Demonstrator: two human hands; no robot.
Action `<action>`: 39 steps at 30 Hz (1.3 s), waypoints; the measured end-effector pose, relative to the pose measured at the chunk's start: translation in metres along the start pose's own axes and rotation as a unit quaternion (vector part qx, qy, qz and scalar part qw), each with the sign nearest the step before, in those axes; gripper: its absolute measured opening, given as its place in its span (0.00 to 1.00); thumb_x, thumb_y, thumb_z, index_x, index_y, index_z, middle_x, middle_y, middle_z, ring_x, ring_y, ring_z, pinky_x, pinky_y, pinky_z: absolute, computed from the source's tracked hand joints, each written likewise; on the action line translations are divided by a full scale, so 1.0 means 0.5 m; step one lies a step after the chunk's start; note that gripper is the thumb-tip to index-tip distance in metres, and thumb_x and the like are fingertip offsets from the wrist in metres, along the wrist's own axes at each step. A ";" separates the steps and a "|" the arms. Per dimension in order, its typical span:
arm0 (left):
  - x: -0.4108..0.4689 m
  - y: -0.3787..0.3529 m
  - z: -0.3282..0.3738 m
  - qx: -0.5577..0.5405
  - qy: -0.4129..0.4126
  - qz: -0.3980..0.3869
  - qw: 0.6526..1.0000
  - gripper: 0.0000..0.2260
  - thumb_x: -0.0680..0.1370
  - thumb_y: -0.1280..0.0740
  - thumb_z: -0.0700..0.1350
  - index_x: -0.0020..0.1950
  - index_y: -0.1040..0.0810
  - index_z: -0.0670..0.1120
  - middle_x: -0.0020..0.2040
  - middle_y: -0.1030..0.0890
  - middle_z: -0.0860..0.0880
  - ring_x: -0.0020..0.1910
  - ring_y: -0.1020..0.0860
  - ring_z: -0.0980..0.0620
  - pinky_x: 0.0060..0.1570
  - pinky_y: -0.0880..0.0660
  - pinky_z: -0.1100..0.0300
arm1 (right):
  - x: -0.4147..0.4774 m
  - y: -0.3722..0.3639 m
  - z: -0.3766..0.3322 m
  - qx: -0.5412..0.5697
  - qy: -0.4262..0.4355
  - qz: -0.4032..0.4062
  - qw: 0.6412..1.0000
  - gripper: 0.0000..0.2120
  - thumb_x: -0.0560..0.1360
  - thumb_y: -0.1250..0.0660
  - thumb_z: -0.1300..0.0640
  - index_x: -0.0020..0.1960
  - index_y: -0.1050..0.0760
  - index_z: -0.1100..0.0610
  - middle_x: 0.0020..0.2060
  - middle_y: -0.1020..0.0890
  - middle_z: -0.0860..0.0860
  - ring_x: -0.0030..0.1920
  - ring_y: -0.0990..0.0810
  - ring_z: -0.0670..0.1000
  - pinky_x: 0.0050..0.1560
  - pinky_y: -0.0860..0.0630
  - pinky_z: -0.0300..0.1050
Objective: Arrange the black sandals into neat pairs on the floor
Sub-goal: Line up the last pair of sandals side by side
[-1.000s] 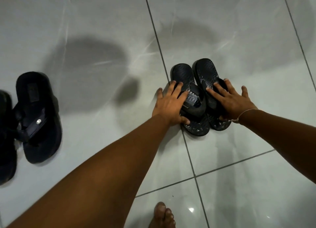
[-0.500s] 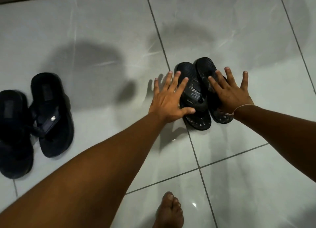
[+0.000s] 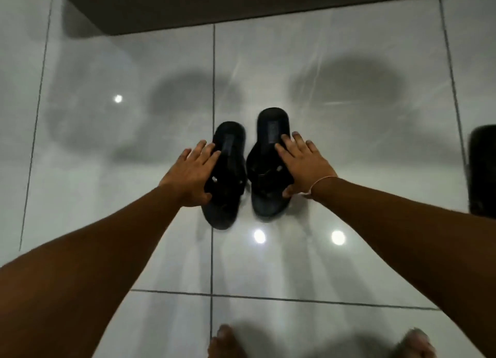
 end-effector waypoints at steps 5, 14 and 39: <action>0.027 -0.105 -0.009 -0.013 -0.012 -0.017 1.000 0.53 0.64 0.24 0.59 0.78 0.52 0.46 0.80 0.52 0.43 0.78 0.56 0.41 0.76 0.52 0.42 | 0.046 -0.073 -0.040 -0.015 -0.028 0.003 1.000 0.62 0.59 0.21 0.39 0.79 0.55 0.56 0.80 0.53 0.56 0.78 0.59 0.62 0.77 0.52 0.62; -0.023 -0.144 -0.084 -0.018 -0.015 0.030 0.999 0.53 0.63 0.23 0.60 0.78 0.51 0.47 0.80 0.50 0.44 0.78 0.56 0.42 0.76 0.51 0.42 | 0.026 -0.140 -0.158 0.013 -0.045 0.030 0.998 0.62 0.59 0.20 0.42 0.79 0.56 0.55 0.80 0.54 0.55 0.78 0.62 0.63 0.77 0.54 0.59; -0.201 -0.266 -0.309 -0.035 0.034 0.004 0.999 0.54 0.63 0.24 0.62 0.78 0.52 0.48 0.81 0.53 0.46 0.79 0.58 0.44 0.76 0.52 0.44 | 0.106 -0.196 -0.468 0.059 0.003 0.041 0.997 0.60 0.63 0.21 0.44 0.79 0.56 0.56 0.80 0.55 0.56 0.78 0.63 0.62 0.75 0.60 0.55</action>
Point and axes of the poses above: each hand's wrist, its own x-axis towards the middle knuckle, its own y-axis out of the back of the hand, z = x × y, the point moved 10 cm from there along x, towards the middle knuckle
